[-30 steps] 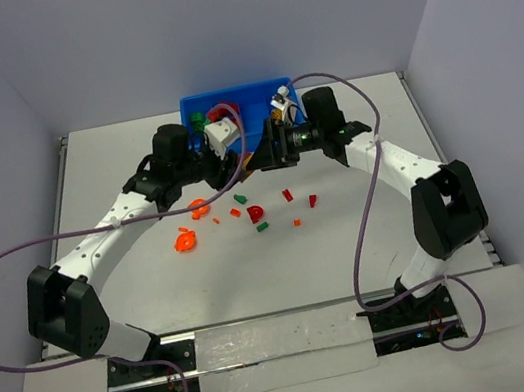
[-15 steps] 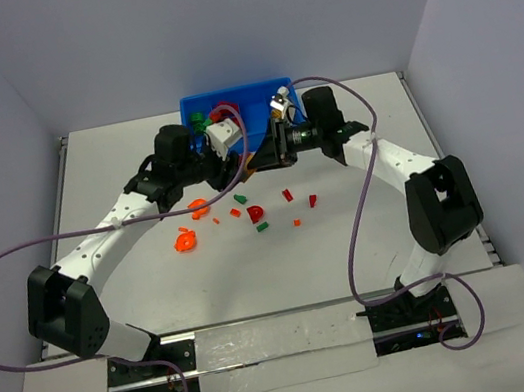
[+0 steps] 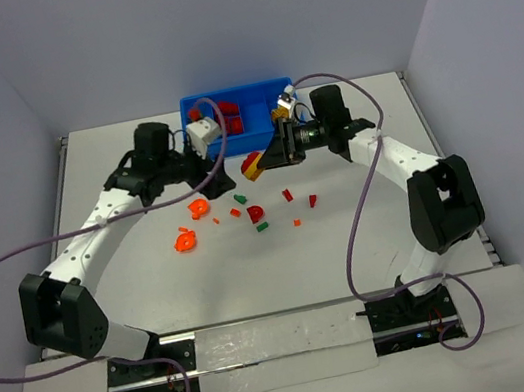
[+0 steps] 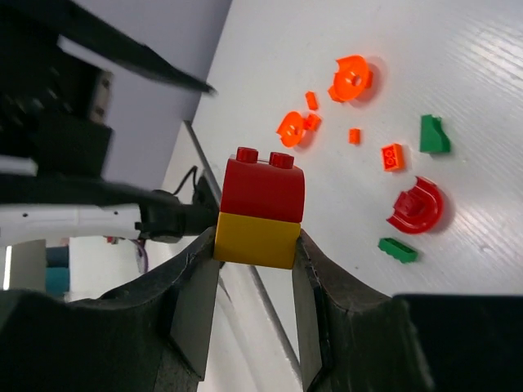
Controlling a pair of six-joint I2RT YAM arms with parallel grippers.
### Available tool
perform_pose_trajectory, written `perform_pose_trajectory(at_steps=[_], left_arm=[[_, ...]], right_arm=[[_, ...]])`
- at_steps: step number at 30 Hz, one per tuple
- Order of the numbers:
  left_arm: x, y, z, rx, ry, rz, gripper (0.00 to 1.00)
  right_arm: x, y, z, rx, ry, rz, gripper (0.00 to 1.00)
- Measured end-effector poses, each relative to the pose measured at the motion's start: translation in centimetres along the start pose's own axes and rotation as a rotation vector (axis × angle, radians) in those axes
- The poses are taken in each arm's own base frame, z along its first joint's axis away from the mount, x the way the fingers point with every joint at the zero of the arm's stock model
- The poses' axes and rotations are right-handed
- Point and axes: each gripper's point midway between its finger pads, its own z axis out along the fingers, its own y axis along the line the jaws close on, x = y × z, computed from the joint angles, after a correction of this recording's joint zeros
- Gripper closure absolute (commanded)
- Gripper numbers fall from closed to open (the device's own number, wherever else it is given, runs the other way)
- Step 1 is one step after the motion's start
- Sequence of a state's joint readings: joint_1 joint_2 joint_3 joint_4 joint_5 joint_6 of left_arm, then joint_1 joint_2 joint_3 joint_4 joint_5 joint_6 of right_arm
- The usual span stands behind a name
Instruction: Sort the legos into containers by color
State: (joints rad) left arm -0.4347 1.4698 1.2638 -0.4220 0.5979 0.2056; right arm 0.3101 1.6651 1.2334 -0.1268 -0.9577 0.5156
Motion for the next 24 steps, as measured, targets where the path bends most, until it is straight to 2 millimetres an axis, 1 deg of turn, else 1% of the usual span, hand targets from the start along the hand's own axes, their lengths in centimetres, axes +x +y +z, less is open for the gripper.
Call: perform_pose_trajectory(at_steps=[1, 3, 4, 6, 8, 10, 12, 15, 18, 20, 24], left_arm=[[-0.4, 0.5, -0.8, 0.002, -0.016, -0.022, 0.03], [-1.5, 1.3, -2.4, 0.006, -0.051, -0.054, 0.02], [-2.1, 1.3, -2.9, 0.017, -0.068, -0.061, 0.01], [-3.3, 0.4, -3.4, 0.07, -0.098, -0.056, 0.01], [-3.9, -0.9, -3.5, 0.138, -0.116, -0.058, 0.01], [-4.1, -2.2, -3.3, 0.222, -0.123, -0.077, 0.01], [-3.9, -3.1, -2.9, 0.293, -0.117, -0.111, 0.01], [-3.1, -3.6, -1.9, 0.363, -0.093, -0.174, 0.01], [-2.6, -4.0, -1.2, 0.4, -0.075, -0.216, 0.01], [-2.8, -4.6, -1.1, 0.423, -0.075, -0.22, 0.01], [-3.4, -6.3, -0.8, 0.485, -0.085, -0.194, 0.04]], right_arm=[[0.2, -0.2, -0.1, 0.01, 0.007, -0.016, 1.0], [0.6, -0.4, -0.4, 0.024, 0.025, -0.052, 1.0], [0.7, -0.5, -0.5, 0.029, 0.034, -0.074, 1.0], [1.0, -0.4, -0.8, 0.035, 0.049, -0.129, 1.0], [1.5, -0.1, -1.2, 0.037, 0.063, -0.193, 1.0], [1.9, 0.6, -1.6, 0.032, 0.076, -0.267, 1.0], [2.5, 1.6, -2.0, 0.018, 0.089, -0.356, 1.0], [3.3, 3.7, -2.5, -0.024, 0.103, -0.481, 1.0], [3.9, 5.2, -2.7, -0.068, 0.118, -0.577, 1.0], [4.5, 5.8, -2.6, -0.088, 0.135, -0.62, 1.0], [5.9, 6.2, -2.1, -0.113, 0.177, -0.667, 1.0]])
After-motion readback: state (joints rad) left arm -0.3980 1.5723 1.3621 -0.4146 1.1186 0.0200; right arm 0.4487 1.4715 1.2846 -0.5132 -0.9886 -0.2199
